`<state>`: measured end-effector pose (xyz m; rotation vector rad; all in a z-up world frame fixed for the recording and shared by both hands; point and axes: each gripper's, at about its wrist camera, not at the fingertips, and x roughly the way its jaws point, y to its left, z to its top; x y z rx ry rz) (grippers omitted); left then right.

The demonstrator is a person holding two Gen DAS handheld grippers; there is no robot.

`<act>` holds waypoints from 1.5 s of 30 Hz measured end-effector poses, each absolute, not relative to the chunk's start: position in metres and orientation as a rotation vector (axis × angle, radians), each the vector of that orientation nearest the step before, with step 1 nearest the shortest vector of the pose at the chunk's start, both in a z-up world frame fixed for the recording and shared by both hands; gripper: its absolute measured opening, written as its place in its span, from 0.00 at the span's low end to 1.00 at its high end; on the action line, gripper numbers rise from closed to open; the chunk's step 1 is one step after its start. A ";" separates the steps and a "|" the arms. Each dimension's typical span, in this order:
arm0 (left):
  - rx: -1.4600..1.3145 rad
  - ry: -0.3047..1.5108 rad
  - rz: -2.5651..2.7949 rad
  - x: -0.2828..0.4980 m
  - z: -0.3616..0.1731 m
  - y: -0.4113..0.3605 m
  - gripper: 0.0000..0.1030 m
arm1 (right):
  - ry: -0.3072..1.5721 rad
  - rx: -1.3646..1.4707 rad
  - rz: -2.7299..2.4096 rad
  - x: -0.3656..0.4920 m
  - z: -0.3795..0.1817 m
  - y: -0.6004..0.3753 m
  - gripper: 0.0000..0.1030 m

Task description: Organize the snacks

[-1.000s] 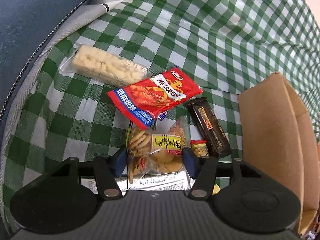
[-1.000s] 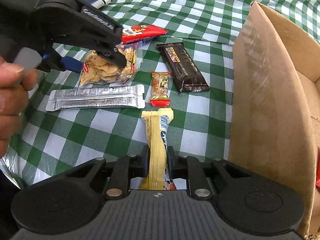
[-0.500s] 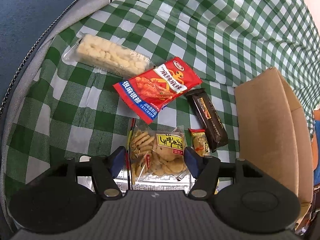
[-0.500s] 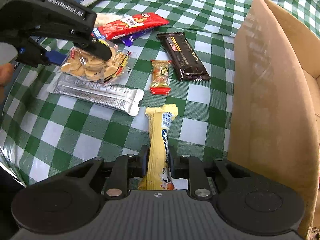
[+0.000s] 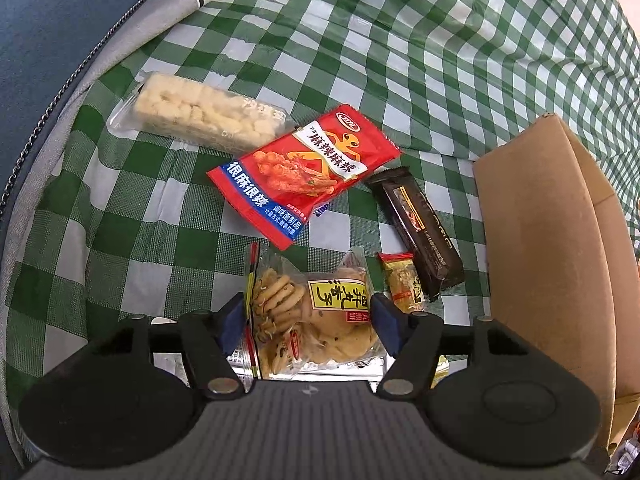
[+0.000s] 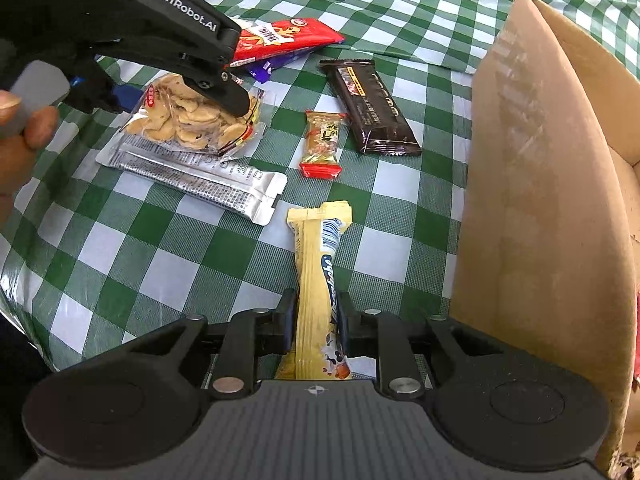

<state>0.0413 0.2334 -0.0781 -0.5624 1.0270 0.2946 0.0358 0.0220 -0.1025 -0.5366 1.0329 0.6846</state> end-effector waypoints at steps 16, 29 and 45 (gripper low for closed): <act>-0.546 0.900 0.275 0.033 -0.056 0.233 0.60 | 0.843 -0.496 0.738 0.023 -0.075 0.019 0.17; -0.549 0.768 0.253 0.026 -0.034 0.231 0.60 | 0.653 -0.578 0.686 0.016 -0.054 0.021 0.17; -0.497 0.668 0.233 0.018 -0.010 0.220 0.60 | 0.507 -0.528 0.645 0.010 -0.017 0.001 0.17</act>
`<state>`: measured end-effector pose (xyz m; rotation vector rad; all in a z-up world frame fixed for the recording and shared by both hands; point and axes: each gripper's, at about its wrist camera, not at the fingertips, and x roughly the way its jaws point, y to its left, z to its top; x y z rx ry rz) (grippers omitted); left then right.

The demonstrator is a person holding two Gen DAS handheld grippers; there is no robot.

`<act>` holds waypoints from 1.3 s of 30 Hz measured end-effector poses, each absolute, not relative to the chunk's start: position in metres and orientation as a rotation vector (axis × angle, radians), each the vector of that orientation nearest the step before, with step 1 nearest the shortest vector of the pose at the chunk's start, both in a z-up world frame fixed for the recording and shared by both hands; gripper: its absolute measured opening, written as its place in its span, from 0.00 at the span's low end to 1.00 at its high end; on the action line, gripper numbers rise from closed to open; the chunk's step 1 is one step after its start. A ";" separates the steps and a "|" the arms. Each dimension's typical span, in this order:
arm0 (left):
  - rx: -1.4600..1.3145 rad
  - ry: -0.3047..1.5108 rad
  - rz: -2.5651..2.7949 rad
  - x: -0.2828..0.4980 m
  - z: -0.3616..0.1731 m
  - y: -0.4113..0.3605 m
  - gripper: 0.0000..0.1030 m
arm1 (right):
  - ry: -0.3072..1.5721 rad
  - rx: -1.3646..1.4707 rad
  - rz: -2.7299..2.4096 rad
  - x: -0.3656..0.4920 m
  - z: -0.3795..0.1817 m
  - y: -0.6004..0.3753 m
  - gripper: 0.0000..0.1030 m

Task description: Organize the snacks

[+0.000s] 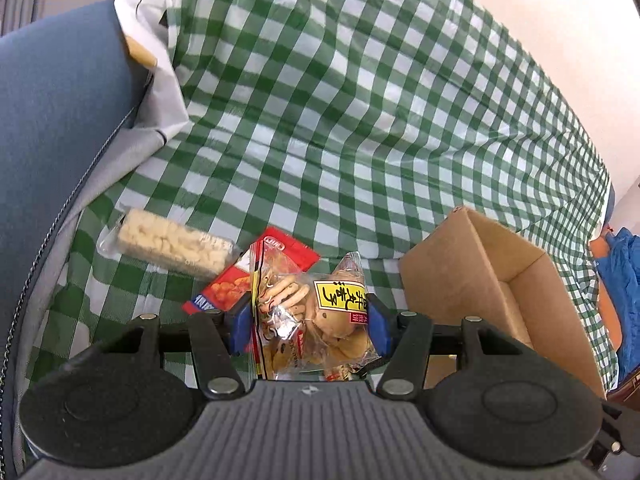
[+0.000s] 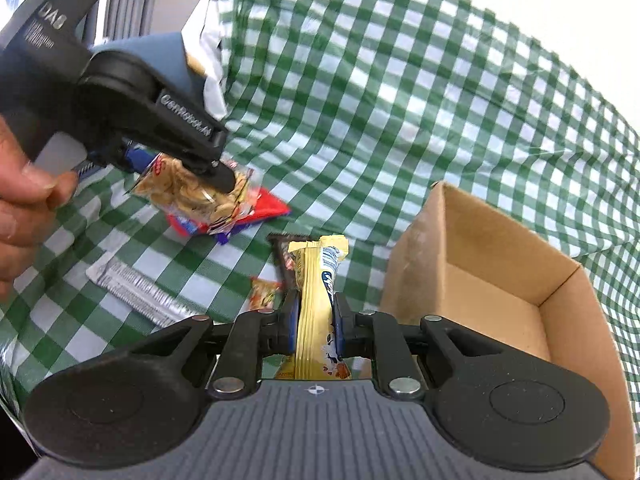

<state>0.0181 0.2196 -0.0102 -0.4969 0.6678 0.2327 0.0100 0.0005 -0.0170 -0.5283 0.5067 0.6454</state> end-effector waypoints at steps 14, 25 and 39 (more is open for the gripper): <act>-0.454 0.548 0.192 0.019 0.018 0.185 0.60 | 0.346 -0.418 0.618 0.019 0.021 -0.044 0.17; -0.377 0.486 0.119 0.033 0.019 0.141 0.60 | 0.317 -0.303 0.516 0.036 0.032 -0.086 0.17; -0.311 0.406 0.042 0.044 0.016 0.097 0.60 | 0.354 -0.235 0.322 0.069 0.036 -0.142 0.17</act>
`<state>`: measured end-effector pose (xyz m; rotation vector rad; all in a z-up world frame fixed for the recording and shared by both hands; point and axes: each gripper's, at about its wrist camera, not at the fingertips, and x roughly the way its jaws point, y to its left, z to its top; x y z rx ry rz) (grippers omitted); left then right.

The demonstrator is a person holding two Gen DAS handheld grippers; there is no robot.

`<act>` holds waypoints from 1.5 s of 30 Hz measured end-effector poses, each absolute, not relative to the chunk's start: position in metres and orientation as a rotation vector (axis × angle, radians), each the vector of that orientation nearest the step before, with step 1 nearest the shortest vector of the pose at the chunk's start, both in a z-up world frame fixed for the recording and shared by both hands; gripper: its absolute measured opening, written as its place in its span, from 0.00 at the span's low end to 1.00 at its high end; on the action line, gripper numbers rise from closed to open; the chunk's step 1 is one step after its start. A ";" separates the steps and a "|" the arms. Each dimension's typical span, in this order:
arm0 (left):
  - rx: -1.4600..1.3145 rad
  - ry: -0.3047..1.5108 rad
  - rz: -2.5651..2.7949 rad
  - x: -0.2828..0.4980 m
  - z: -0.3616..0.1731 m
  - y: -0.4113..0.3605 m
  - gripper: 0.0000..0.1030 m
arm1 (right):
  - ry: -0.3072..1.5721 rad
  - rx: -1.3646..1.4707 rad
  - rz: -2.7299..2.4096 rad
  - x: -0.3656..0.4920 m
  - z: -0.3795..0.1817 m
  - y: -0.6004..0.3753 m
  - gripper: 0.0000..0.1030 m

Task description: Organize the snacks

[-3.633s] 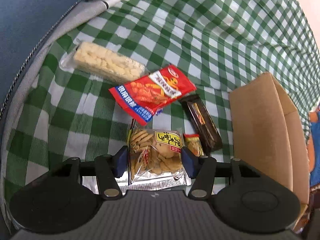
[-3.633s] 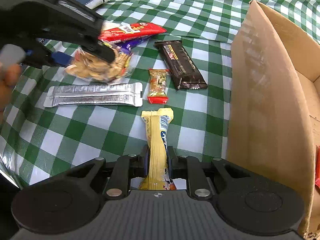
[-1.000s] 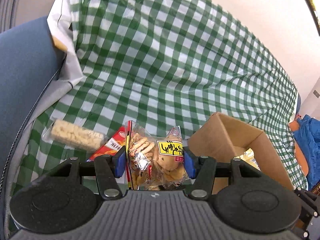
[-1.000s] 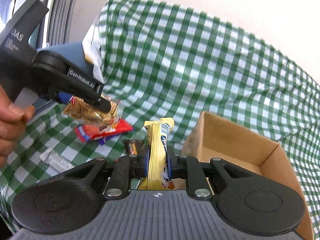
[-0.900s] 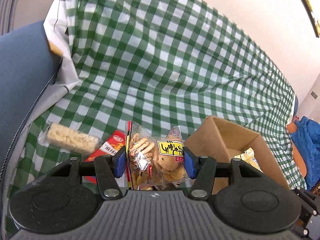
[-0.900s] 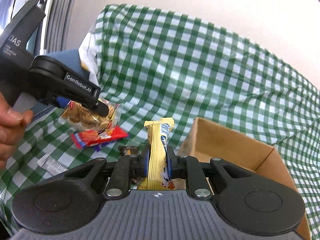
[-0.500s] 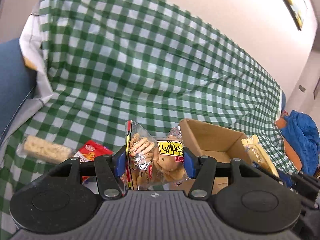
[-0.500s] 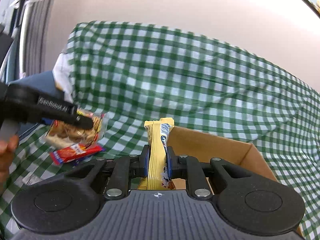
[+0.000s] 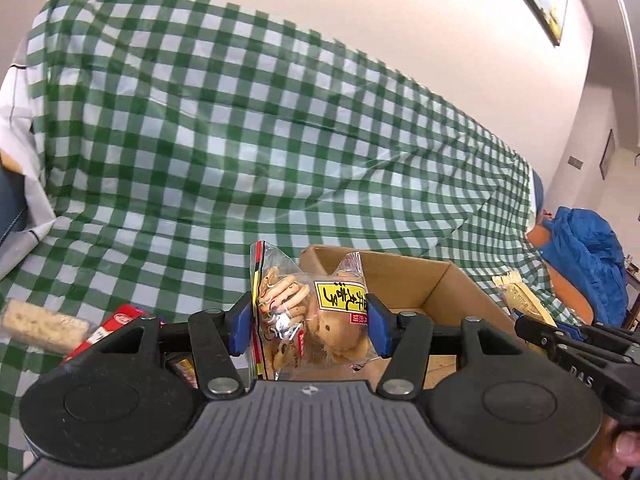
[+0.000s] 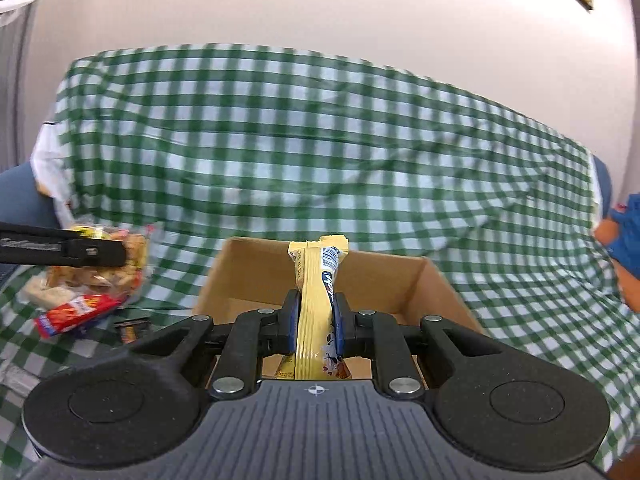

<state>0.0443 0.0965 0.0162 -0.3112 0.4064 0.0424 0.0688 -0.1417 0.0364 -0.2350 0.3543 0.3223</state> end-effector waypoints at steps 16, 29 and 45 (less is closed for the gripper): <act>-0.283 0.364 -0.102 0.047 0.016 0.046 0.60 | 0.461 -0.178 0.106 0.102 0.020 -0.179 0.17; -0.251 0.376 -0.156 0.049 0.009 0.020 0.60 | 0.449 -0.155 0.074 0.103 0.021 -0.182 0.17; -0.257 0.373 -0.185 0.056 0.010 0.014 0.60 | 0.429 -0.165 0.068 0.101 0.021 -0.175 0.17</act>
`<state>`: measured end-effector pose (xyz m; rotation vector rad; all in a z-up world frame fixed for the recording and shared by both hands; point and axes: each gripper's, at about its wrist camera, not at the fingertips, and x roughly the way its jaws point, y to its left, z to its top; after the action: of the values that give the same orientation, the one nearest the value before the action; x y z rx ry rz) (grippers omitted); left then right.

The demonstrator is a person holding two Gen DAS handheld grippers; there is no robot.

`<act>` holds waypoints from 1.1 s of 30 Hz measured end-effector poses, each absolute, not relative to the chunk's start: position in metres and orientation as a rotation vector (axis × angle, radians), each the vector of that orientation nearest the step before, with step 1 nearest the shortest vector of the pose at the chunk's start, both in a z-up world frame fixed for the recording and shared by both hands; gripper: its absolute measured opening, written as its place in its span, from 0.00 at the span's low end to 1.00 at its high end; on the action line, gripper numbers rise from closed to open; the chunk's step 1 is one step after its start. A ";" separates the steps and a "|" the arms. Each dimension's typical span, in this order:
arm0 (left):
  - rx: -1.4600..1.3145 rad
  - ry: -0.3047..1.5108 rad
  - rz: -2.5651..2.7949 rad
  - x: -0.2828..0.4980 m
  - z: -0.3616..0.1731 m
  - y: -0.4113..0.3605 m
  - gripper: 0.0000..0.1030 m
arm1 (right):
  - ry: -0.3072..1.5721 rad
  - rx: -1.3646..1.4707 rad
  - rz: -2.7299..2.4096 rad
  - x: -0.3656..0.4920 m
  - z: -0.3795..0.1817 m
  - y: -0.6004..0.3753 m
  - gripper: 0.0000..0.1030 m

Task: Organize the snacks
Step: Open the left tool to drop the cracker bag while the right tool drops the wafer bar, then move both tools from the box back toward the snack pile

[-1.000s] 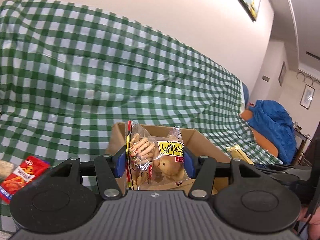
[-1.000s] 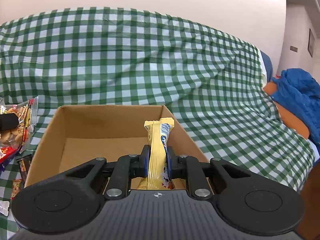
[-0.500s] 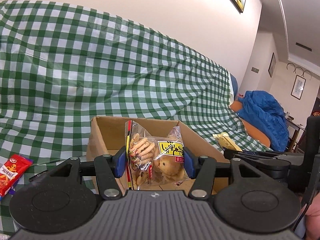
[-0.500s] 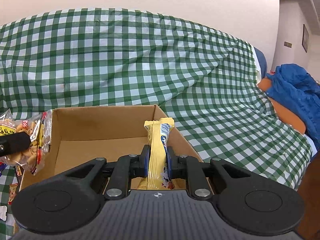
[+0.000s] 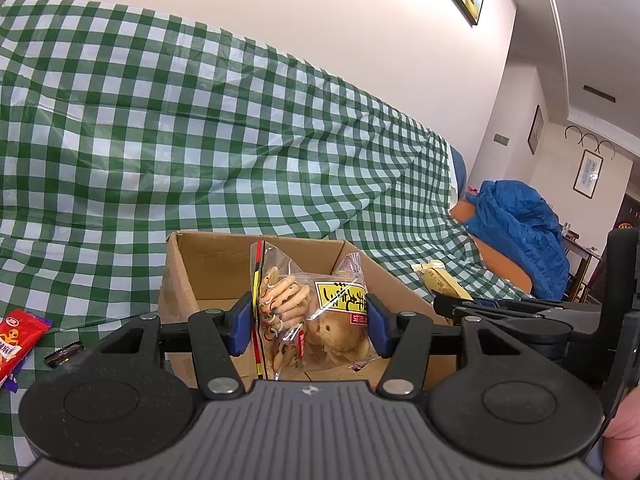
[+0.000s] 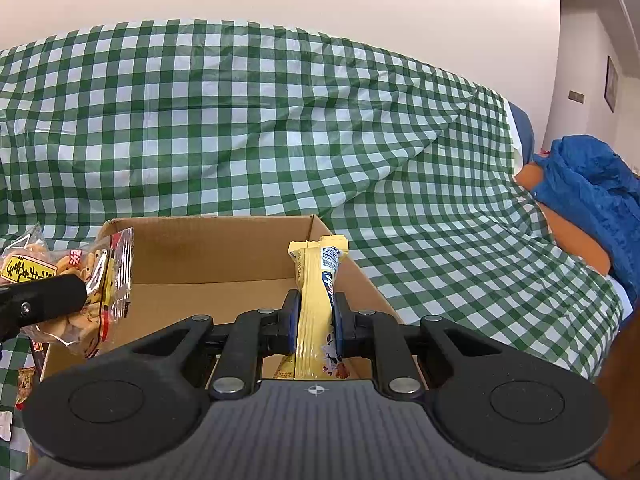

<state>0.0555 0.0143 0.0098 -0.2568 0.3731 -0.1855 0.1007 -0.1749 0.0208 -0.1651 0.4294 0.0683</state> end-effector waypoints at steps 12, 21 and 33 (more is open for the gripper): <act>-0.287 0.350 -0.181 0.055 0.011 0.020 0.77 | 0.383 -0.152 0.034 0.098 0.025 -0.174 0.51; -0.234 0.364 -0.190 0.042 0.015 0.035 0.37 | 0.365 -0.157 0.031 0.092 0.026 -0.160 0.51; -0.434 0.391 -0.080 -0.003 0.032 0.146 0.16 | 0.354 -0.112 0.137 0.069 0.025 -0.112 0.40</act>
<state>-0.0027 0.1462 0.0317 -0.4343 0.3906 -0.0801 0.0690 -0.1119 0.0249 -0.1123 0.3544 0.1365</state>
